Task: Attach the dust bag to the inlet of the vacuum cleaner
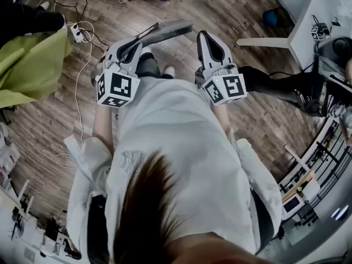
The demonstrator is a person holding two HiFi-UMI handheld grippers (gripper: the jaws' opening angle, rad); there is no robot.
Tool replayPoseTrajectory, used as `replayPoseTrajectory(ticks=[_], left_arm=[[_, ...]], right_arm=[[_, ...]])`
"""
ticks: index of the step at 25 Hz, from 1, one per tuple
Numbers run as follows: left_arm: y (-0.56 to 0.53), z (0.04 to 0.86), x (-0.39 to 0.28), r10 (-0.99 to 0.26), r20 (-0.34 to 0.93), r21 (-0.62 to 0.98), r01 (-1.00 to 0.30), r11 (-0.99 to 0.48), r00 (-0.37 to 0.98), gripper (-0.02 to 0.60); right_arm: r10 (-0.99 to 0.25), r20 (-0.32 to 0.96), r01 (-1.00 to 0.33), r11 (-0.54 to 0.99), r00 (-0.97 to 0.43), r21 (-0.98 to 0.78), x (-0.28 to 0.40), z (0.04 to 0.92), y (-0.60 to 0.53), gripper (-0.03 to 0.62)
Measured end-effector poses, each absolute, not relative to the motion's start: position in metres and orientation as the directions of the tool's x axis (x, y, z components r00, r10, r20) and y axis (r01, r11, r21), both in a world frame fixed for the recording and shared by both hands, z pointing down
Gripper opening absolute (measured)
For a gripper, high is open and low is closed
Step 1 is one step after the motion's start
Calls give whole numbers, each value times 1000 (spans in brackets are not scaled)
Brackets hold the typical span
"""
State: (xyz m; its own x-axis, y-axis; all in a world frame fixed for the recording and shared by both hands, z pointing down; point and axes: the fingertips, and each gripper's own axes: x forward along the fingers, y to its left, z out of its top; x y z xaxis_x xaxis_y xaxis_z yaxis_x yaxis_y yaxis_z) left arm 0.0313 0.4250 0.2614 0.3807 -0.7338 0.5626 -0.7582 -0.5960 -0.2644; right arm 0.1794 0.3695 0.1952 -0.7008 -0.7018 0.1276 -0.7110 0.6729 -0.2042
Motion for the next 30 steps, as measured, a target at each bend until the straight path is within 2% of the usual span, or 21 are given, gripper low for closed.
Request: replayPoseTrajectory(ticks=[10,17,30], left_arm=[[351,254,-35,-691,561,-259,-697,-669,456,38],[325,262,-63,-679,565,-259,-680,-686,470,38],[273,273,-72,-681,587,-227,-718,-658,439,38]], right_arm=[[-764,142,-774,600,-629,-202,113,186,306,3],[-764,125,-771,604,-632,-202,86,182,291,3],[-739,117,-741,626,-663,-241,76,190,223,3]])
